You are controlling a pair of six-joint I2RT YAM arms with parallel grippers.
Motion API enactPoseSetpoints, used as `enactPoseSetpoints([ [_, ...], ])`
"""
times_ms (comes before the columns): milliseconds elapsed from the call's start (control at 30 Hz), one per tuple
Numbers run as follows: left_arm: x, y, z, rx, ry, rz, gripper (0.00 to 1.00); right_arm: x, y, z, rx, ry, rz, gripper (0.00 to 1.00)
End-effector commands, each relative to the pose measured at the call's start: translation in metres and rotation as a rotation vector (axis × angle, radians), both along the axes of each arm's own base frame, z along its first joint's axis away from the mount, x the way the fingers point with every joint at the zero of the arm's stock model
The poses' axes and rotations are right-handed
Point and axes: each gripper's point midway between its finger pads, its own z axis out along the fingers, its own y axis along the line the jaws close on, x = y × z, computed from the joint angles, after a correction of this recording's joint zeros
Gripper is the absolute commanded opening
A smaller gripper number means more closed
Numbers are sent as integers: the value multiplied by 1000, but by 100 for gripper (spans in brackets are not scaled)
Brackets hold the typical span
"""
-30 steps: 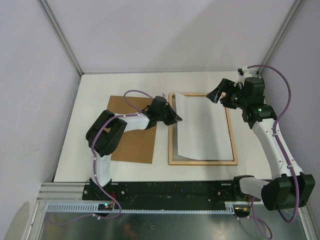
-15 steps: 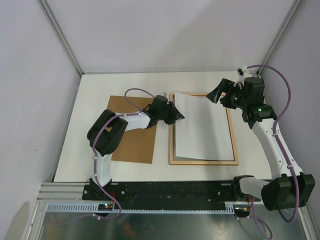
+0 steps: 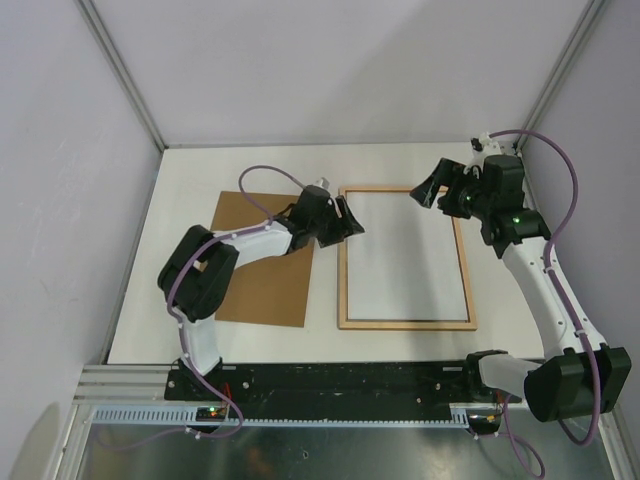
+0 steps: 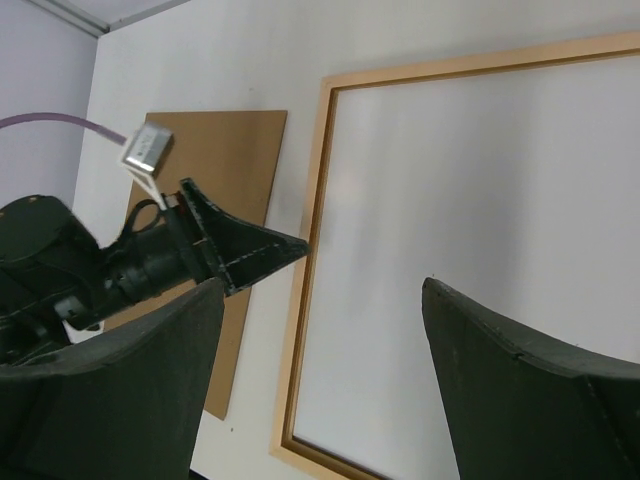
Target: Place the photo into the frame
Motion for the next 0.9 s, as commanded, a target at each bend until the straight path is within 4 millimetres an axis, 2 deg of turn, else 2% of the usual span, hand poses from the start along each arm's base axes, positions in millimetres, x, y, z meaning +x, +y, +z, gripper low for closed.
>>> enactPoseSetpoints([
  [0, 6, 28, 31, 53, -106, 28, 71, 4, 3, 1, -37, -13, -3, 85],
  [133, 3, 47, 31, 85, -108, 37, 65, 3, 18, -15, -56, 15, 14, 84],
  [200, 1, 65, 27, 133, -102, 57, 62, 1, 27, -24, -65, 29, 24, 84],
  [400, 16, 144, 16, 396, -104, 159, 54, -8, 50, -47, -56, 62, 50, 84],
  [467, 22, 175, 20, 461, -105, 219, 55, -13, 69, -54, -35, 73, 82, 84],
  [533, 28, 209, 25, 450, -85, 293, 58, -16, 95, -65, -32, 89, 122, 84],
  [733, 47, 320, 31, 397, -20, 522, 61, -25, 185, -103, 49, 148, 263, 83],
  [867, 50, 377, 28, 394, 12, 633, 63, -23, 229, -132, 92, 186, 323, 84],
])
